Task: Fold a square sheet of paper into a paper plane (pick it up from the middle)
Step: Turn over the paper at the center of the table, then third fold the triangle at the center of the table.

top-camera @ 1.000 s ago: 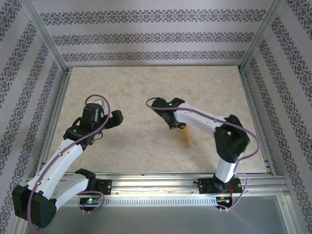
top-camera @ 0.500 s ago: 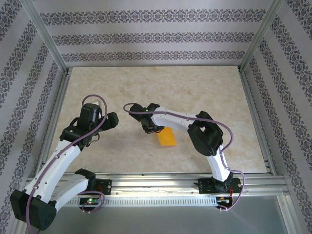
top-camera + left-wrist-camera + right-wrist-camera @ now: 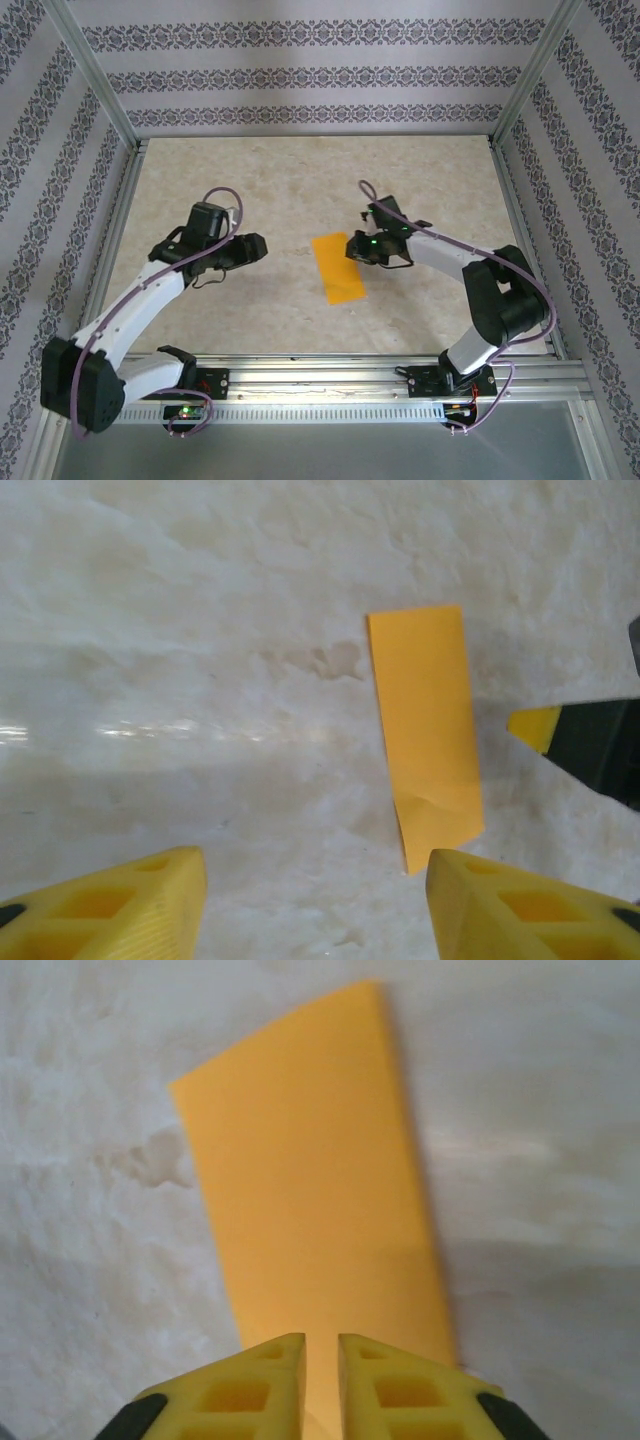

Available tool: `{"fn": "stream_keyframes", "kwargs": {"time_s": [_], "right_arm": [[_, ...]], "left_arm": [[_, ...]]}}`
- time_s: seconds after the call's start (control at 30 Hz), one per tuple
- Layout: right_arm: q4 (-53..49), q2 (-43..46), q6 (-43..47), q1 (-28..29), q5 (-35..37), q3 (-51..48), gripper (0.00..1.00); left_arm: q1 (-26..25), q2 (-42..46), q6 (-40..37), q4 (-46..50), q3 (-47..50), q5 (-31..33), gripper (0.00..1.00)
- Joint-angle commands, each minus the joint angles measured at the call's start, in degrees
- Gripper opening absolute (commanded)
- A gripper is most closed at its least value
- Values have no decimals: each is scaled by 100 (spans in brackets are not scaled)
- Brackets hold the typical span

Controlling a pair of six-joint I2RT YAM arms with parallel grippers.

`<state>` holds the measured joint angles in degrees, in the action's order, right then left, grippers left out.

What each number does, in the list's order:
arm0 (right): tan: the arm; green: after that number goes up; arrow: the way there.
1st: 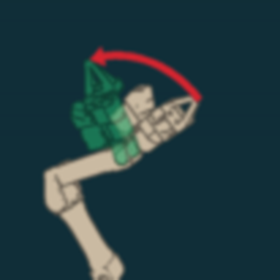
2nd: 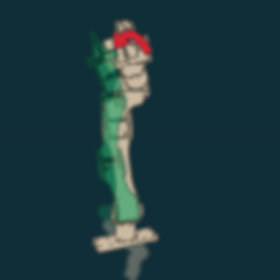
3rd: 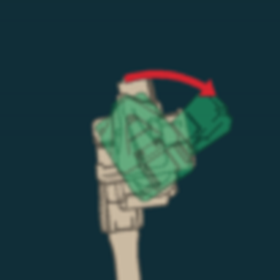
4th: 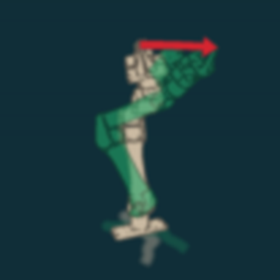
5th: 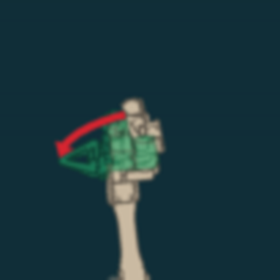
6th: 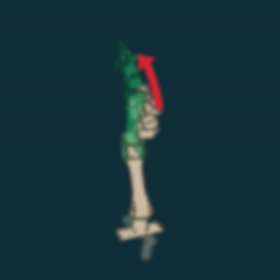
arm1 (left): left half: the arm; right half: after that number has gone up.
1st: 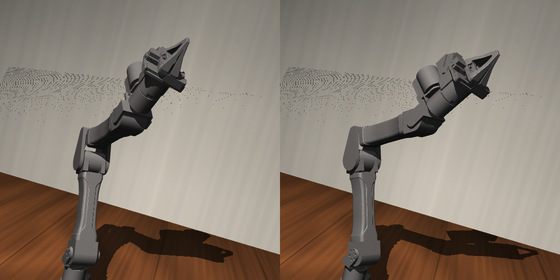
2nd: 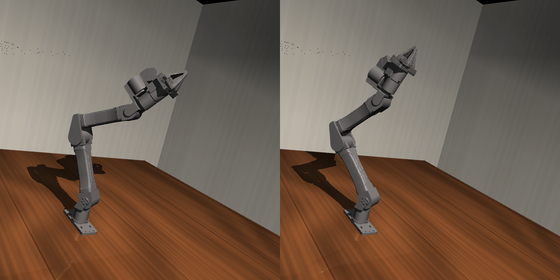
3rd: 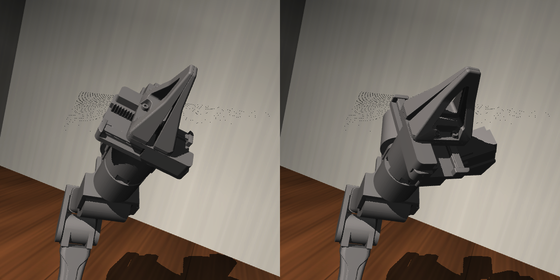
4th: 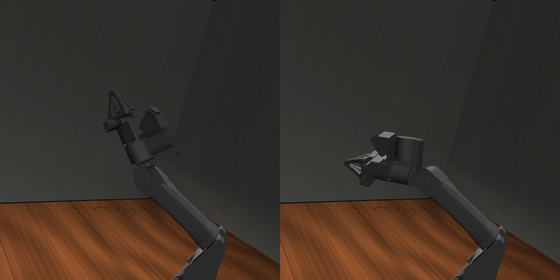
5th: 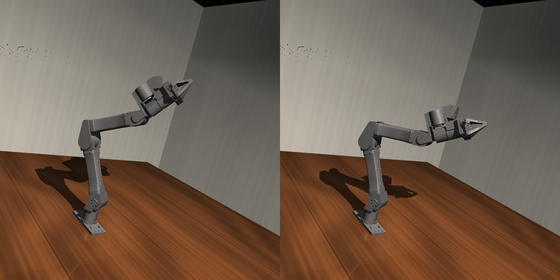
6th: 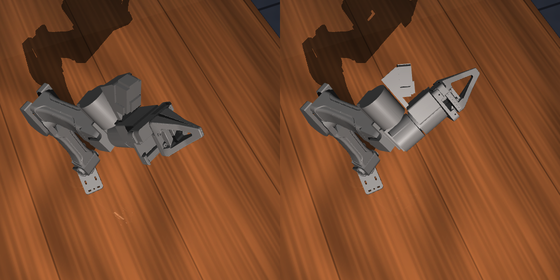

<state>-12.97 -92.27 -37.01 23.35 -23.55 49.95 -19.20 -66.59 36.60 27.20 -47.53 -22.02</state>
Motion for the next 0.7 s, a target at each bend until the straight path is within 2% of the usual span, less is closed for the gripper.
{"fn": "stream_keyframes", "kwargs": {"time_s": [0.0,0.1,0.3,0.57,0.67], "right_arm": [[584,152,53,-310,-1021,-387,11],[518,58,235,-448,-1250,-453,10],[550,-592,266,-561,-1924,-281,6],[277,-1084,342,-730,-1585,-352,6],[495,-1134,66,-762,-1558,-627,6]], "left_arm": [[-420,-450,431,-694,-87,-346,55],[-660,-890,709,-1096,-98,-424,55],[-874,-1485,769,-1077,-408,-399,54],[-1049,-2039,1071,-1466,-532,-528,53],[-1110,-2333,1129,-1450,-710,-541,53]]}}
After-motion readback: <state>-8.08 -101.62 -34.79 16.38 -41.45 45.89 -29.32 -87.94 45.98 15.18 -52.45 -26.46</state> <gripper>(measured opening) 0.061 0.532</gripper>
